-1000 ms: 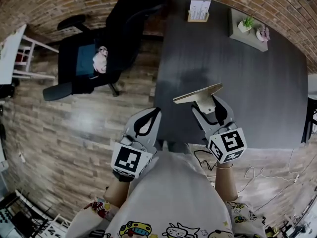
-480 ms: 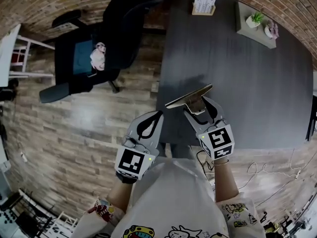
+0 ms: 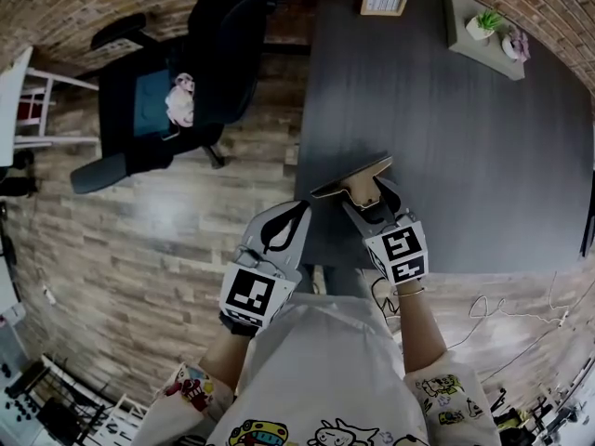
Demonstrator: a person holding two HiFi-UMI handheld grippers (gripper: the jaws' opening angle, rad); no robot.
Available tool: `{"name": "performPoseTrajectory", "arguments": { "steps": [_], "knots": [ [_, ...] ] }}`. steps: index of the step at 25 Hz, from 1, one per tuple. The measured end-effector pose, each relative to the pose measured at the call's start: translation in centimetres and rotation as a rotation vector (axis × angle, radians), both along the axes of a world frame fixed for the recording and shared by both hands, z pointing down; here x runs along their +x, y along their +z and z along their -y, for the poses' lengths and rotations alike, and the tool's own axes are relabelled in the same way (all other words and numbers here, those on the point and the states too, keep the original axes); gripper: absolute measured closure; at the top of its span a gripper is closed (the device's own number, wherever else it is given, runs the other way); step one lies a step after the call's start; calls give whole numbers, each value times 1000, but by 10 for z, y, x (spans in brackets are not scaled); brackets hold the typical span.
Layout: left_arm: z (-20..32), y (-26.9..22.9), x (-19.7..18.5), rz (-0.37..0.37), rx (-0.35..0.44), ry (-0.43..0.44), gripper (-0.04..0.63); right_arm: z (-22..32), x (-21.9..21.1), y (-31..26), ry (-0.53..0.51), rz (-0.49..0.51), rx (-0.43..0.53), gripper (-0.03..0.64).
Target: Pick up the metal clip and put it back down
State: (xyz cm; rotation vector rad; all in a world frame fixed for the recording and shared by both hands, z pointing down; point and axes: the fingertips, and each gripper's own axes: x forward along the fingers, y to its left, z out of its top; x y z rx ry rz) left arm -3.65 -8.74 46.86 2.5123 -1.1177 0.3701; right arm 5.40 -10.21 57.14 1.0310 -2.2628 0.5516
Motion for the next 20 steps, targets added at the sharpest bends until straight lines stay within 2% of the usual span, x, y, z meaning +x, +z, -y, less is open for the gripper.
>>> {"name": "performPoseTrajectory", "arguments": {
  "steps": [10,20],
  "knots": [
    [0,-5,16,-5,26,42,595,-2,4,21,-15,-80,10,328],
    [-2,-2,14,2,18,16,595,-3,5,25,-26,-103,21,323]
  ]
}}
